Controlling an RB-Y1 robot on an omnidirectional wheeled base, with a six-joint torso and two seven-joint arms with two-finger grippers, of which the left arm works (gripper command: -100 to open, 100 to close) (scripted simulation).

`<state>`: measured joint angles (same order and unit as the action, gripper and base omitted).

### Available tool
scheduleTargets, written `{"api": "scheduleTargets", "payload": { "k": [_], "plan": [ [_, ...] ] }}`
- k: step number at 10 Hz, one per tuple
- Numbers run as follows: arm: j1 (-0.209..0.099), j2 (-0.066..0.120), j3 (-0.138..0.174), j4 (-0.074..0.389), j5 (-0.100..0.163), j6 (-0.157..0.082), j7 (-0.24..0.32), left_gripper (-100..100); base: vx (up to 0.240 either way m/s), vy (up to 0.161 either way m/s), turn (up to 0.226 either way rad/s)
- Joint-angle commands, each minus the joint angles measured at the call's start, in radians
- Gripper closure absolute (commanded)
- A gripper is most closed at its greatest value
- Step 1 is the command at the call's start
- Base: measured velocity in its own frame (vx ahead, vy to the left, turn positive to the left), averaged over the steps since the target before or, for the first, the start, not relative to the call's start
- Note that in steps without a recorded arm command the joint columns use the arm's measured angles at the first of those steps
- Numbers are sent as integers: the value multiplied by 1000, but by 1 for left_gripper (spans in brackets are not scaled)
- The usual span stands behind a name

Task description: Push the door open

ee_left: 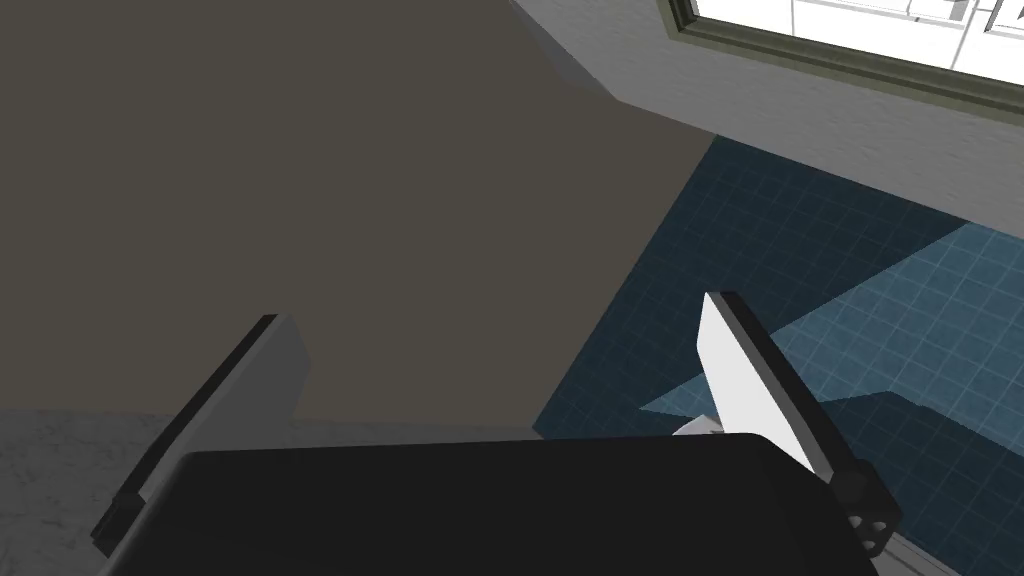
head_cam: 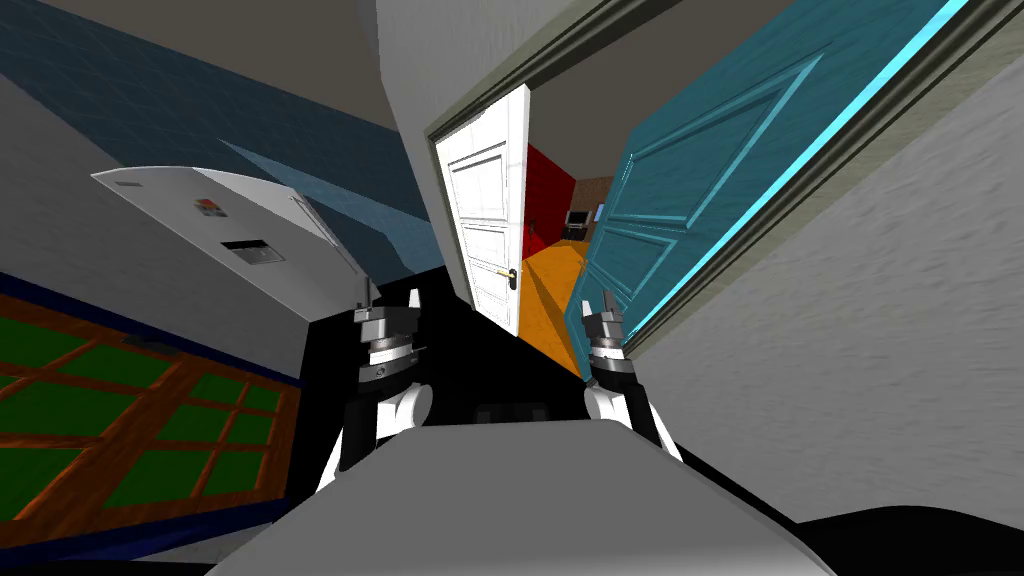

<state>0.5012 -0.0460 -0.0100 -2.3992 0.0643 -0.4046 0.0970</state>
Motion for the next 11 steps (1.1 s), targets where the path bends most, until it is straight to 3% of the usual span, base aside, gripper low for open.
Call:
{"api": "scheduleTargets", "payload": {
  "k": [1,6,11],
  "plan": [
    [-22,10,4,41,-1,2,-5,-100,69,47,-151],
    [-81,32,13,146,-3,5,-17,-100,70,60,-106],
    [-169,56,28,304,-7,11,-35,-100,75,81,-150]
  ]
}}
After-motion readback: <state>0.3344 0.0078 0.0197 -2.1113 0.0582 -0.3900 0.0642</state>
